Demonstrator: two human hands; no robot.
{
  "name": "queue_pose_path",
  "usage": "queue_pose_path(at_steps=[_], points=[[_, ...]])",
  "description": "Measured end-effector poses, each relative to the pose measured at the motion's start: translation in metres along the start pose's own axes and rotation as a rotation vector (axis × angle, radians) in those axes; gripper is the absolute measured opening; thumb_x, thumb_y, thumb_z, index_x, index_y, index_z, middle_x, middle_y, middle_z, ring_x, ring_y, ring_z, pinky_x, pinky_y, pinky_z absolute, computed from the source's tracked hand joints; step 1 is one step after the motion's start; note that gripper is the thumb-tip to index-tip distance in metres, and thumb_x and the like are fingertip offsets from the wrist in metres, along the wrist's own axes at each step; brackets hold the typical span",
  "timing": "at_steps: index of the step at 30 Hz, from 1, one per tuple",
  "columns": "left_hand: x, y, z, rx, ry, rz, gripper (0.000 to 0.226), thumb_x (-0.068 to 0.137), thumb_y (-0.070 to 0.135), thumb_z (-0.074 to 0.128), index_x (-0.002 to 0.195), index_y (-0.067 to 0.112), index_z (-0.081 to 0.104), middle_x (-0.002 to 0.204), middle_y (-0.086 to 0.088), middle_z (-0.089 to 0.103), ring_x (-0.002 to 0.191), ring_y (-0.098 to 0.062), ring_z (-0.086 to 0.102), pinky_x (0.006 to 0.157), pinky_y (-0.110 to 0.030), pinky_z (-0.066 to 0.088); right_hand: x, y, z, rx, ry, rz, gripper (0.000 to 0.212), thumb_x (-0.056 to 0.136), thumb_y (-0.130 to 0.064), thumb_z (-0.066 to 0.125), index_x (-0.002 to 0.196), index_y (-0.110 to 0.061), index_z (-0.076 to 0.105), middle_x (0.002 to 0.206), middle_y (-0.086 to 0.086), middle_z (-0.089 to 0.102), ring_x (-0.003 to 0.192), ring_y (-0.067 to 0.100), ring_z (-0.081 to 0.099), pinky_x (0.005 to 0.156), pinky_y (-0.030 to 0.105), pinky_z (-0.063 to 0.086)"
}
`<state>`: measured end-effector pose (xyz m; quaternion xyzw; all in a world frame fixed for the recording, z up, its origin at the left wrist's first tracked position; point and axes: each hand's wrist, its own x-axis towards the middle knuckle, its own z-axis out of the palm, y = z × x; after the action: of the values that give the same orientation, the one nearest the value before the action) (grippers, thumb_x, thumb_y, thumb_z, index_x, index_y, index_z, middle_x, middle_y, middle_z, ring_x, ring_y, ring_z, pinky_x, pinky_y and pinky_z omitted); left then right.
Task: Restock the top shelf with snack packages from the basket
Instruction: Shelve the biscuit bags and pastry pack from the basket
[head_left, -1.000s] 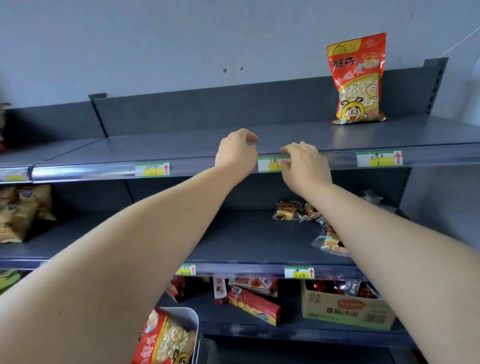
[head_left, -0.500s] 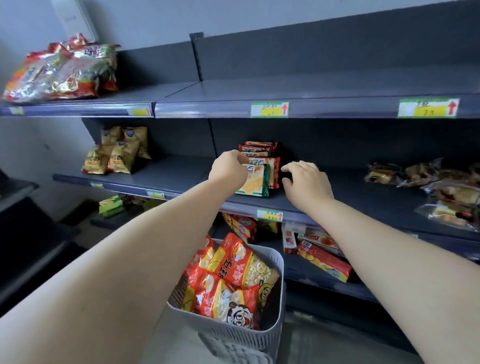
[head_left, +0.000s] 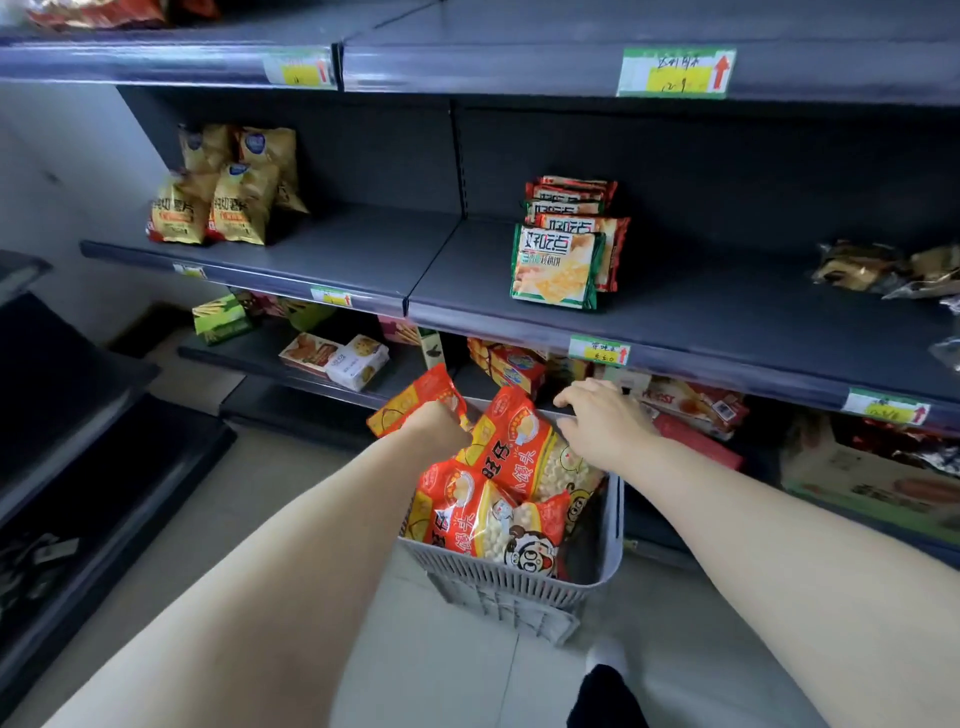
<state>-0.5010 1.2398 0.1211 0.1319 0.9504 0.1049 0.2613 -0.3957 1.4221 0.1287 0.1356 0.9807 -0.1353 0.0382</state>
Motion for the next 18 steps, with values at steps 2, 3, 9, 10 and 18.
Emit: queue_pose_path(at_steps=[2, 3, 9, 10, 18], points=[[0.016, -0.004, 0.018, -0.020, -0.016, -0.011, 0.033, 0.096, 0.025, 0.054, 0.124, 0.010, 0.058, 0.072, 0.007, 0.041, 0.064, -0.010, 0.046, 0.052, -0.019, 0.037, 0.010, 0.007, 0.011, -0.017, -0.038, -0.015, 0.036, 0.098, -0.028, 0.046, 0.132, -0.021, 0.054, 0.138, -0.001, 0.051, 0.133, 0.021, 0.037, 0.105, 0.039, 0.037], [0.020, -0.004, 0.024, -0.042, -0.030, -0.032, 0.034, 0.096, 0.024, 0.055, 0.127, 0.011, 0.057, 0.071, 0.009, 0.038, 0.064, -0.009, 0.045, 0.054, -0.018, 0.038, 0.016, 0.010, 0.016, -0.022, -0.057, -0.024, 0.035, 0.098, -0.029, 0.046, 0.132, -0.021, 0.054, 0.137, -0.001, 0.052, 0.132, 0.022, 0.039, 0.106, 0.040, 0.037], [0.054, 0.007, 0.054, -0.114, -0.070, -0.163, 0.023, 0.096, 0.021, 0.057, 0.118, 0.013, 0.056, 0.104, -0.003, 0.060, 0.096, -0.020, 0.054, 0.079, -0.027, 0.047, 0.049, 0.038, 0.035, -0.055, -0.194, -0.077, 0.037, 0.096, -0.027, 0.047, 0.132, -0.022, 0.054, 0.134, 0.001, 0.052, 0.129, 0.023, 0.041, 0.105, 0.043, 0.037], [0.060, 0.011, 0.057, -0.123, -0.067, -0.182, 0.038, 0.096, 0.020, 0.057, 0.132, 0.009, 0.049, 0.120, -0.009, 0.059, 0.103, -0.023, 0.057, 0.081, -0.029, 0.049, 0.054, 0.044, 0.036, -0.053, -0.213, -0.085, 0.037, 0.096, -0.027, 0.047, 0.132, -0.022, 0.053, 0.134, 0.001, 0.052, 0.129, 0.023, 0.041, 0.105, 0.043, 0.037], [0.091, 0.037, 0.083, -0.161, 0.002, -0.280, 0.049, 0.088, 0.003, 0.050, 0.135, 0.011, 0.036, 0.120, -0.014, 0.057, 0.110, -0.034, 0.056, 0.088, -0.044, 0.053, 0.089, 0.085, 0.047, -0.083, -0.361, -0.119, 0.037, 0.097, -0.029, 0.047, 0.134, -0.023, 0.051, 0.138, 0.000, 0.048, 0.132, 0.023, 0.038, 0.104, 0.041, 0.034]])
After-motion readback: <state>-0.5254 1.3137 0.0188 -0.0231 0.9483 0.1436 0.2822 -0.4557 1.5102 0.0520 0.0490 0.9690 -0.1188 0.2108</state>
